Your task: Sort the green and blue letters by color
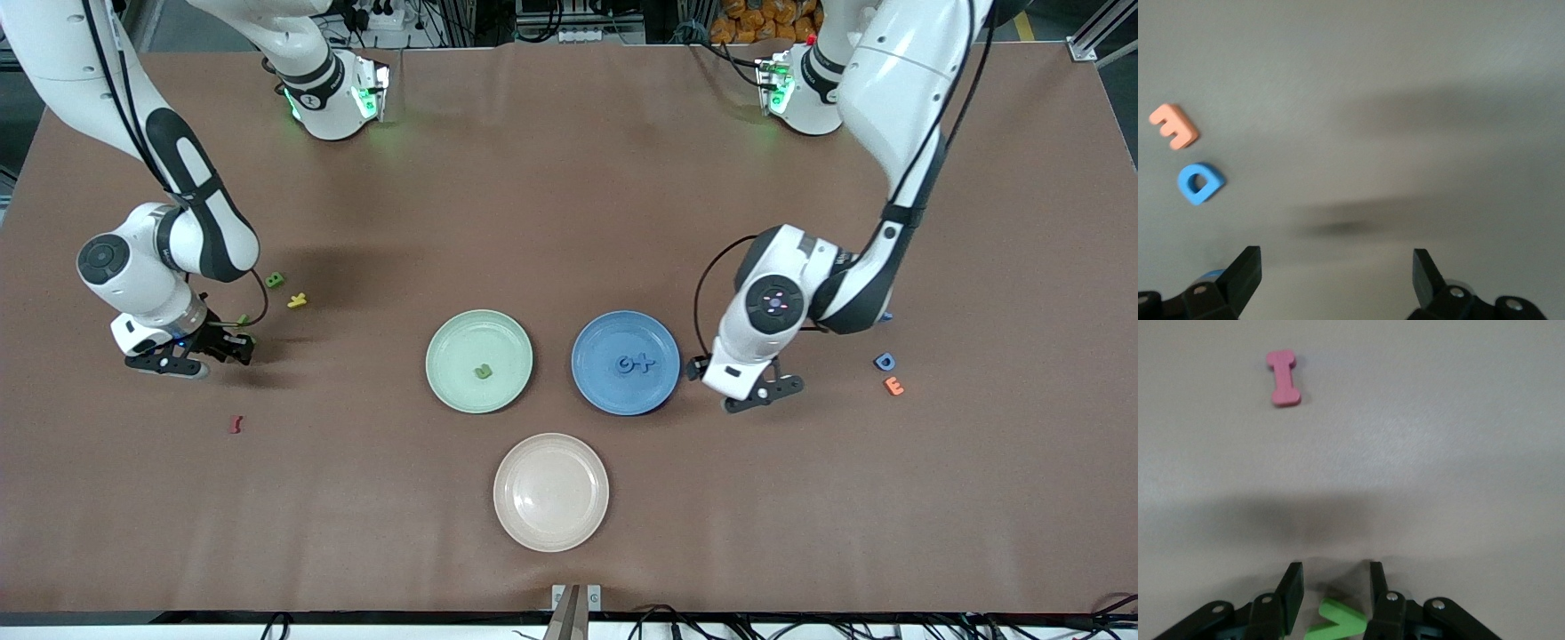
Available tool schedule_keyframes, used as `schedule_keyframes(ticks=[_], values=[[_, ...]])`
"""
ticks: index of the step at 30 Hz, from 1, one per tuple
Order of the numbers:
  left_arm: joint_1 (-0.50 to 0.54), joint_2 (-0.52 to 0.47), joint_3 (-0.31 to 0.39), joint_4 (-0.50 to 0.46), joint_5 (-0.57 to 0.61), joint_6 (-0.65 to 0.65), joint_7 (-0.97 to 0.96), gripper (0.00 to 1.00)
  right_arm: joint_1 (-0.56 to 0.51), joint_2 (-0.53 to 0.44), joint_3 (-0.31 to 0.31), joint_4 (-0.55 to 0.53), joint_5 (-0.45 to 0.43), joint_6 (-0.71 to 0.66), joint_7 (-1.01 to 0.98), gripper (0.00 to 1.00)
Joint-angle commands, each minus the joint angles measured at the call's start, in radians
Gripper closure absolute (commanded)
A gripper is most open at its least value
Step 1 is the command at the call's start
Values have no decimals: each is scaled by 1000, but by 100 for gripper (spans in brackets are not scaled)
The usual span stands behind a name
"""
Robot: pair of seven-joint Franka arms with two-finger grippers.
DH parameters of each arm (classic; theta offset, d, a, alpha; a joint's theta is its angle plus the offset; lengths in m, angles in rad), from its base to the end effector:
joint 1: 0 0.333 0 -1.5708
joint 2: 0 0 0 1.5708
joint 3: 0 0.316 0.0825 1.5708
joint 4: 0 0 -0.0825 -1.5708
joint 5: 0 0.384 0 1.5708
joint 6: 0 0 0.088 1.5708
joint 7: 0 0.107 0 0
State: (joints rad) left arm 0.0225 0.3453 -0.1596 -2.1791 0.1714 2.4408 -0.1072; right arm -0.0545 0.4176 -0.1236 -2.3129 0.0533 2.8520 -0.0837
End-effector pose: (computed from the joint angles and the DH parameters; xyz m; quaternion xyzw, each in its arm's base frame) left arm 0.5481 -0.0760 0.2254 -0.9958 0.0789 0.0345 0.0300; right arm 0.5241 -0.0996 0.1756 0.9958 -0.0653 0.0602 0.0235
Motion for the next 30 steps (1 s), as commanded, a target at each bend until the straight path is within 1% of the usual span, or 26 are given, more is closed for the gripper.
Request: schedule_keyframes(ticks=[1,3,11,14,16,19,24,30], values=[[79,-45,-11,-70,39,32,115,0,-5,-51,5,-56,2,7,9,52],[109,-45,-11,-74,59,34,133,0,-7,-56,5,-60,2,7,7,51],[206,-32,-14,-80,217,41,150,0,-10,-56,5,-68,0,9,1,51],[234,-23,-14,-88,238,72,187,0,-10,-57,5,-77,0,9,-1,51],[240,-14,-14,-90,240,90,242,0,-10,-57,5,-79,0,9,-1,51],[246,-11,-14,-85,238,93,378,0,-10,-56,5,-80,0,10,-1,51],[251,-15,-20,-90,238,93,484,0,-11,-56,5,-80,0,10,-1,51],[252,-17,-35,-90,240,93,714,0,-11,-56,5,-82,0,13,-1,52]])
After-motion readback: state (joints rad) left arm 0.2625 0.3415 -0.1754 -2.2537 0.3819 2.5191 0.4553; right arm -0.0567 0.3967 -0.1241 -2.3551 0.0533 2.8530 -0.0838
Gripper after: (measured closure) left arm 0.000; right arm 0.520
